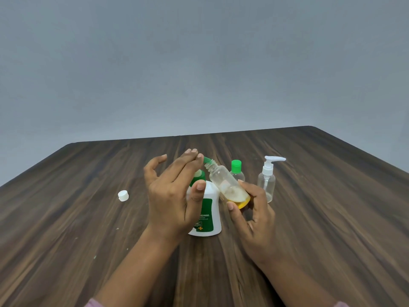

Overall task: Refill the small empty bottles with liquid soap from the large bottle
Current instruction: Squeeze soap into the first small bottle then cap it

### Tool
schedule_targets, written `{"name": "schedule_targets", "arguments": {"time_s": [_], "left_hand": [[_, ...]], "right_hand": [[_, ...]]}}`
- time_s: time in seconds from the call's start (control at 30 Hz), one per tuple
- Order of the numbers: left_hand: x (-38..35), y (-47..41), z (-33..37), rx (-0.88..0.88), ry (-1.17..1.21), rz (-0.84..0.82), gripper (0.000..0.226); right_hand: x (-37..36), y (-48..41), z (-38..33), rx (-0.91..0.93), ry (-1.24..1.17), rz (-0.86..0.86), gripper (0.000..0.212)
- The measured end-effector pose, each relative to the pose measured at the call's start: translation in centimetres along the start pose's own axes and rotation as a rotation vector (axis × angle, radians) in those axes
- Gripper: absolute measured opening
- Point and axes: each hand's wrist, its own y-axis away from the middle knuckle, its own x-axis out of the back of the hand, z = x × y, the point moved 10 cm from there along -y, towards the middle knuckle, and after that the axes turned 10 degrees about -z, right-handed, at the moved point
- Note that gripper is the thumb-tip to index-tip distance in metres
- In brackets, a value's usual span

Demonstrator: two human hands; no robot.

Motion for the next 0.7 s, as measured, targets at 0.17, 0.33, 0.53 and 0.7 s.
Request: {"name": "schedule_targets", "arguments": {"time_s": [0.17,0.33,0.53,0.7], "left_hand": [[-0.2,0.0,0.1,-0.025,-0.002,-0.05,0.069],[-0.2,-0.2,0.0,-0.011,0.026,-0.047,0.068],[-0.6,0.8,0.1,-0.035,0.07,-0.029,0.061],[-0.7,1.6,-0.2,-0.006,0.103,-0.022,0.061]], "right_hand": [[0.1,0.0,-0.1,0.0,0.0,0.01,0.031],[0.1,-0.1,-0.2,0.0,-0.019,0.009,0.03],[0.4,-0.1,-0.2,0.015,-0.014,0.025,0.031],[0.7,-0.1,-0.3,0.011,-0.011,0.026,0.03]]}}
